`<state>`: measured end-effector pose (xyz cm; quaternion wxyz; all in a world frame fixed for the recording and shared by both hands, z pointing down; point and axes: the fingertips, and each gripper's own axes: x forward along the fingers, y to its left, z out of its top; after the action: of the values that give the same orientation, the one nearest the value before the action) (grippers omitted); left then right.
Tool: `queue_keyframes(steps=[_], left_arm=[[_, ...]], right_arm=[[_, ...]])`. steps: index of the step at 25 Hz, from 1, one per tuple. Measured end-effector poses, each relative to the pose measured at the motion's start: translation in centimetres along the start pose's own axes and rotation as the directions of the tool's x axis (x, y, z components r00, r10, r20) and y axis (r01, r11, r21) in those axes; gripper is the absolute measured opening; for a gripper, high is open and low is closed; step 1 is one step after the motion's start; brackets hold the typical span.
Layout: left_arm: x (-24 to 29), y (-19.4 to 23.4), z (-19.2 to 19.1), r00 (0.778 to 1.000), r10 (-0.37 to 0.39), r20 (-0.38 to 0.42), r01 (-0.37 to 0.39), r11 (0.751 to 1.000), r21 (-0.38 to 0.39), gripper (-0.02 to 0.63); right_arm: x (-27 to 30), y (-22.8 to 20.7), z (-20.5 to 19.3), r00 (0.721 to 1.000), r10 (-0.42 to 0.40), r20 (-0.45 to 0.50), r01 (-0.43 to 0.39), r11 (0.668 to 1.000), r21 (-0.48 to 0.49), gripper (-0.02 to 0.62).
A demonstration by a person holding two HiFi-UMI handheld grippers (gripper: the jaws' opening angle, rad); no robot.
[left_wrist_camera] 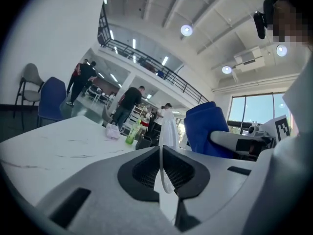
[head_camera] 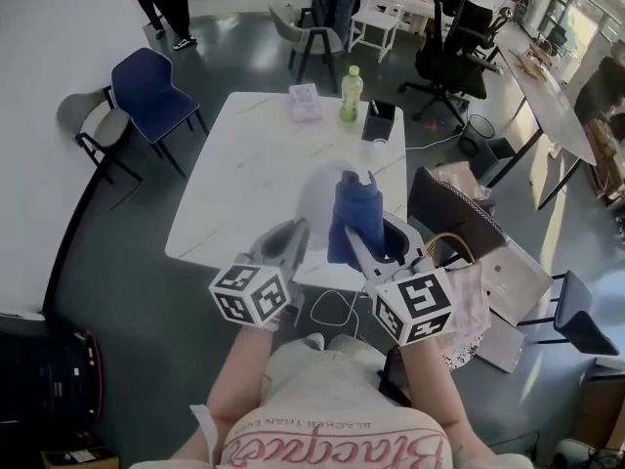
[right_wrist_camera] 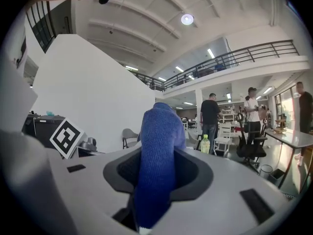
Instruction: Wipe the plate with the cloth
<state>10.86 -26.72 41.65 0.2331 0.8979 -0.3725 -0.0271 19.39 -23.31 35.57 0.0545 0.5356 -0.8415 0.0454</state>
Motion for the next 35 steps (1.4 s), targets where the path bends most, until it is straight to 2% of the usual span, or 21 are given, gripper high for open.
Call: queue_keyframes(steps=[8,16,21,28,35], left_arm=[[0.4,-1.9,1.8,0.999,-0.03,0.038,0.027,0.998,0.055,0.017],[0.4,-3.6,3.3,0.997,-0.024,0.07,0.017,0.995,0.099,0.017],[0.5,-4.2,3.4,0.996,-0.019,0.086,0.011,0.995,0.096,0.017],[-0.4,-3.9,4.5,0.994,-0.017,0.105,0.008,0.997,0.082,0.017],[-0.6,-4.0,5.5,0.991,-0.026,0.131,0.019,0.998,0.057,0.017]], right_arm=[[-1.2,0.2,5.0,0.992,0.003,0.122,0.001,1.0,-0.027,0.133],[0.5,1.8,8.0,0.983,0.071,0.17,-0.053,0.993,-0.103,0.133],[2.6,2.4,8.1,0.984,0.103,0.146,-0.08,0.985,-0.154,0.133],[3.7,0.3,7.7,0.99,0.044,0.138,-0.022,0.987,-0.162,0.133],[2.9,-2.9,7.4,0.99,-0.061,0.128,0.084,0.98,-0.179,0.134]])
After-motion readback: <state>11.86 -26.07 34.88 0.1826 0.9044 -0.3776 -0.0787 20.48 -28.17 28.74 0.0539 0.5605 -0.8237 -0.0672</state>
